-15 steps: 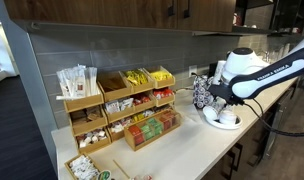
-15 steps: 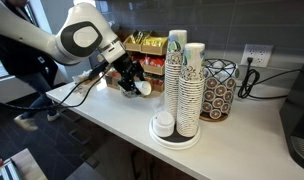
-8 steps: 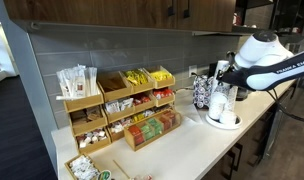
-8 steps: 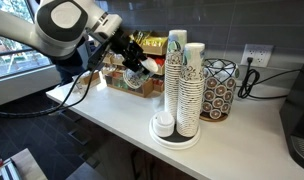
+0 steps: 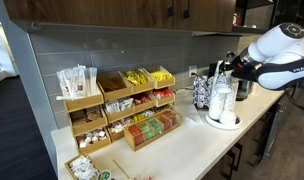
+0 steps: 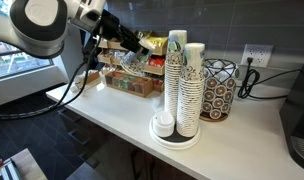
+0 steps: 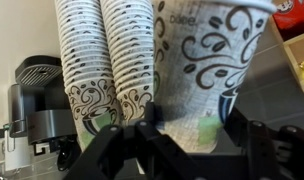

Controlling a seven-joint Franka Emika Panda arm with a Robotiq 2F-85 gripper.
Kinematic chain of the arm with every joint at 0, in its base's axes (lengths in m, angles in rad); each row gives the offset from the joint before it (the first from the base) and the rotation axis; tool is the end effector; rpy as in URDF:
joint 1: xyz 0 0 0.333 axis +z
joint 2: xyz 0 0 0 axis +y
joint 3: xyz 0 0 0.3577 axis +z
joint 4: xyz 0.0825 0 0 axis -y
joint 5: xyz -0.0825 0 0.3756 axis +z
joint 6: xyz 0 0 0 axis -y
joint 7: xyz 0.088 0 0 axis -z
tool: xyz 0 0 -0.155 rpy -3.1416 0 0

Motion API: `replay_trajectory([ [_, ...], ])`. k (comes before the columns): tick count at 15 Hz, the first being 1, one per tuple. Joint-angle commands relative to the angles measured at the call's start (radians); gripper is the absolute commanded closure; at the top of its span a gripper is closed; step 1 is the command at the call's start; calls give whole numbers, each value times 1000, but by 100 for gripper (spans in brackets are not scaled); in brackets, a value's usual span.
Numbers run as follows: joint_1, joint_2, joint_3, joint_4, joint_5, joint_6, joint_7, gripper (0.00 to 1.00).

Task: Pick up the paper cup to the left and put it in the paper cup to the right, turn both paper cups upside down and stack them on the left stack of upside down paper cups

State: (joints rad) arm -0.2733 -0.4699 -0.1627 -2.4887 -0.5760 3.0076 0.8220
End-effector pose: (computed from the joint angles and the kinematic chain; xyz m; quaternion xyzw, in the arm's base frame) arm 0.4280 -0.1705 0.5791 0.8163 -0.3208 0.4786 0.0402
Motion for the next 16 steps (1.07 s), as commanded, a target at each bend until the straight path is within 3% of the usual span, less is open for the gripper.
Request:
replay_trajectory([
  [1,1,-2,0,-2,-1,1,-1,58],
  [5,60,-18,-57,-7,-38,139,-150,58],
  [6,54,-31,-43,-20,63,175,-284,58],
  [13,315,-91,-342,-9,-97,402,-547,58],
  [14,338,-88,-375,-2,-117,460,-567,58],
  [16,317,-59,-385,20,-114,569,-581,58],
])
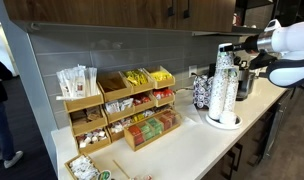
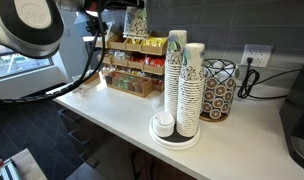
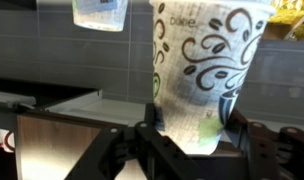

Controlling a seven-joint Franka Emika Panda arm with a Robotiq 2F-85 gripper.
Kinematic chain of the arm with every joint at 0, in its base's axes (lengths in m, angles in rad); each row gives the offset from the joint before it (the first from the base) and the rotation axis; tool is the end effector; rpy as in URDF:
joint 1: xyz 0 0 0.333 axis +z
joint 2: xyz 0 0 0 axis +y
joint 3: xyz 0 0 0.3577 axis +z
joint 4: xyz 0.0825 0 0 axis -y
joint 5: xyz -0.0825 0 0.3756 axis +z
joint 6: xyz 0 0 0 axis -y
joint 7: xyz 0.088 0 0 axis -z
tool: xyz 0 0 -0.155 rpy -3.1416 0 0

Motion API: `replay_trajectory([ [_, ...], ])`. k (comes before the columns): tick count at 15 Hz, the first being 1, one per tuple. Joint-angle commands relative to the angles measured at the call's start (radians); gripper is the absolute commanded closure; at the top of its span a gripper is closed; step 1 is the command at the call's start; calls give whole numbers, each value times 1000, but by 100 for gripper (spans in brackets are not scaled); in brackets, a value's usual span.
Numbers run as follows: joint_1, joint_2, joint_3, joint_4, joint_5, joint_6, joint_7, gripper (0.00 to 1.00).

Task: Pick up the paper cup to the left and put it in the paper cup to the right, turn both paper cups upside down and stack them on the left stack of upside down paper cups

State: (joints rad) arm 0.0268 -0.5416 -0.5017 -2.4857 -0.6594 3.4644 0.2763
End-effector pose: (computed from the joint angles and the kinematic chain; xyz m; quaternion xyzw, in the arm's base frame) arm 0.3973 -0.1743 0.6624 0.7452 -0.0382 0.6603 0.0850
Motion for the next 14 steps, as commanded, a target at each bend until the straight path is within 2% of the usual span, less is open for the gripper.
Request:
replay_trajectory([
  [1,-19,33,-31,26,-3,163,-49,58],
  [3,-79,73,0,47,59,248,-83,58],
  [4,-77,81,7,47,147,275,-162,58],
  [7,-141,149,76,72,315,344,-257,58],
  [11,-193,225,192,95,510,373,-351,58],
  [14,-217,275,254,116,616,375,-433,58],
])
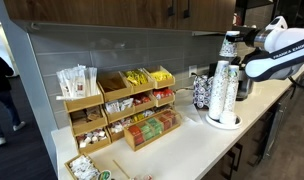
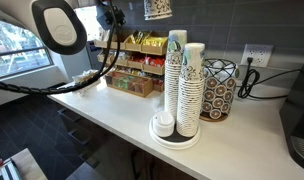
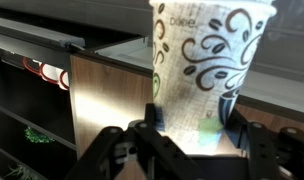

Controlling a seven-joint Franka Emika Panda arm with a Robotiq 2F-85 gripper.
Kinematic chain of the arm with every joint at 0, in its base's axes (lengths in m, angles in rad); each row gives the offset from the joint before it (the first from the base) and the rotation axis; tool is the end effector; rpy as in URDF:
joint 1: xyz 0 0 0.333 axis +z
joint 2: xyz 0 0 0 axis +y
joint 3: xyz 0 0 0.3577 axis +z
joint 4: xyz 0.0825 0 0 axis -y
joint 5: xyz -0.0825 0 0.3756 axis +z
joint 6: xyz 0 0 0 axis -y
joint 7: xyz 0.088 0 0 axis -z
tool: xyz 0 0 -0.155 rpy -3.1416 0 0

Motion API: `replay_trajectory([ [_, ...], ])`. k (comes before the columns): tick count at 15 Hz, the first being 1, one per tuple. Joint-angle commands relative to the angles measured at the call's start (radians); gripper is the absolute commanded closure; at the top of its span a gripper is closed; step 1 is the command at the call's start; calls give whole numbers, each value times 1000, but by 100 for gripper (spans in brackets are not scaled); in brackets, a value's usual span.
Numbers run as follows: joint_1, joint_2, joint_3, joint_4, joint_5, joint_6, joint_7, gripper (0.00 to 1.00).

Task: Pick up the paper cup to the left and put it in the paper cup to the right, turn both paper cups upside down and stack them on the left stack of upside down paper cups

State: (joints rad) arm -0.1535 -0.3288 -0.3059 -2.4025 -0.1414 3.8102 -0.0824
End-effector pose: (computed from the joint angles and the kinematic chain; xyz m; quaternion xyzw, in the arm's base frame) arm 0.4231 -0.2144 0.6942 0.6451 -0.0849 0.7377 0.1800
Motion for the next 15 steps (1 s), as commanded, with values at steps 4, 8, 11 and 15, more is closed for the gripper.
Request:
replay_trajectory([
  [4,-64,111,91,59,204,46,-176,58],
  [8,-63,158,99,90,284,47,-203,58],
  [11,-51,179,101,114,302,45,-184,58],
  [15,-50,202,105,129,307,48,-185,58],
])
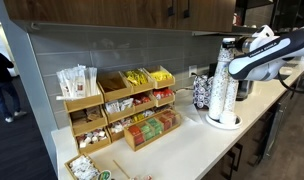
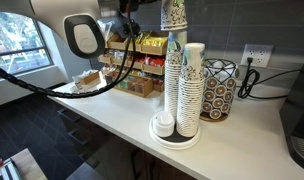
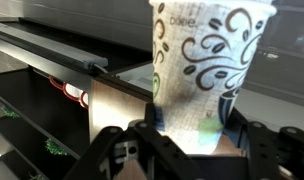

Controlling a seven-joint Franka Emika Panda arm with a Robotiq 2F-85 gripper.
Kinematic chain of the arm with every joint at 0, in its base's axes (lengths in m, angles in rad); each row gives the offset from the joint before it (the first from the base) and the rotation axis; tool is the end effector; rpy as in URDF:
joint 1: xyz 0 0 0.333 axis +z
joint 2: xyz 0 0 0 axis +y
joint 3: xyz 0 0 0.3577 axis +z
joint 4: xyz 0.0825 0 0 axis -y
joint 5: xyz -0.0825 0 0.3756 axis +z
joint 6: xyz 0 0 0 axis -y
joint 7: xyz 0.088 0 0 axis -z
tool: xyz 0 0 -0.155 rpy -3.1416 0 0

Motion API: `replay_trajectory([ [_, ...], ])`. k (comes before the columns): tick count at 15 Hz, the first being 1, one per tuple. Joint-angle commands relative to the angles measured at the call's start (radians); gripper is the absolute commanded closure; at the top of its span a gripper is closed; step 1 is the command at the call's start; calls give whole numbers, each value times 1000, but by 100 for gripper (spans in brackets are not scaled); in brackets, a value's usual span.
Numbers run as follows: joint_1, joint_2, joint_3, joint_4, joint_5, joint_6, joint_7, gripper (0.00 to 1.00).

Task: Pick up the paper cup to the left and put it in the paper cup to the right, turn both paper cups upside down and stack them on the left stack of upside down paper cups

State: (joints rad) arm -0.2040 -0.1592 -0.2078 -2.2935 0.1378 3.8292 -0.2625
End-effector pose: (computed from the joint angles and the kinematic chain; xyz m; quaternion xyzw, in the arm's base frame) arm 0.4723 -0.2418 0.6708 0.6537 -0.1285 0.7110 0.2253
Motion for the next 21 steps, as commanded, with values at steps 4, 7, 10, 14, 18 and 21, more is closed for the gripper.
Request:
replay_trajectory([
  [4,4,64,8,31,27,33,8,58],
  [7,4,86,8,40,24,33,12,58],
  [10,-1,92,7,36,29,18,-6,8],
  [14,-5,77,3,31,23,11,-6,0],
  [18,-13,29,2,15,-27,-37,27,0],
  [21,-17,-45,-6,-5,-99,-109,33,0],
])
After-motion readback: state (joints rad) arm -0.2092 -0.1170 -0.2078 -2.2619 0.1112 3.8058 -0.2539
